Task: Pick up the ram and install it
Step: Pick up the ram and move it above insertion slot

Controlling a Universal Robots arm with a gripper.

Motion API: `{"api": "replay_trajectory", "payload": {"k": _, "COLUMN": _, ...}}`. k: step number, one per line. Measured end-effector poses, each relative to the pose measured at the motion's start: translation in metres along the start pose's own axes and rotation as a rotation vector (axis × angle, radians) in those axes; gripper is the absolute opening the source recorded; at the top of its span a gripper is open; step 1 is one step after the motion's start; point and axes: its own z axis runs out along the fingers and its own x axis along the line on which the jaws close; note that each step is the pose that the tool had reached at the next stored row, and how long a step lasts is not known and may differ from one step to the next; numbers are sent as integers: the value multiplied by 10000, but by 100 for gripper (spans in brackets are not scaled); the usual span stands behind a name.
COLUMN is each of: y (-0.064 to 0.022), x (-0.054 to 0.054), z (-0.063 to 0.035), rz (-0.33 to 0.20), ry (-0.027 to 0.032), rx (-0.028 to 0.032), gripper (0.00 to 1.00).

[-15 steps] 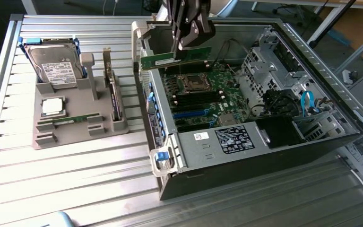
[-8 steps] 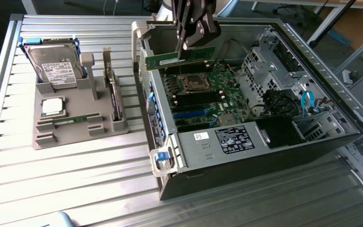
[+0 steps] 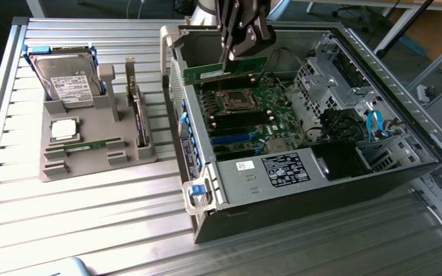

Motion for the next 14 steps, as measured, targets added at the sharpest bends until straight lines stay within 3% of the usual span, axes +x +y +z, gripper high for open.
{"api": "replay_trajectory", "payload": {"k": 14, "y": -121, "x": 13, "z": 0, "rz": 0, "ry": -1, "rx": 0, "gripper": 14}}
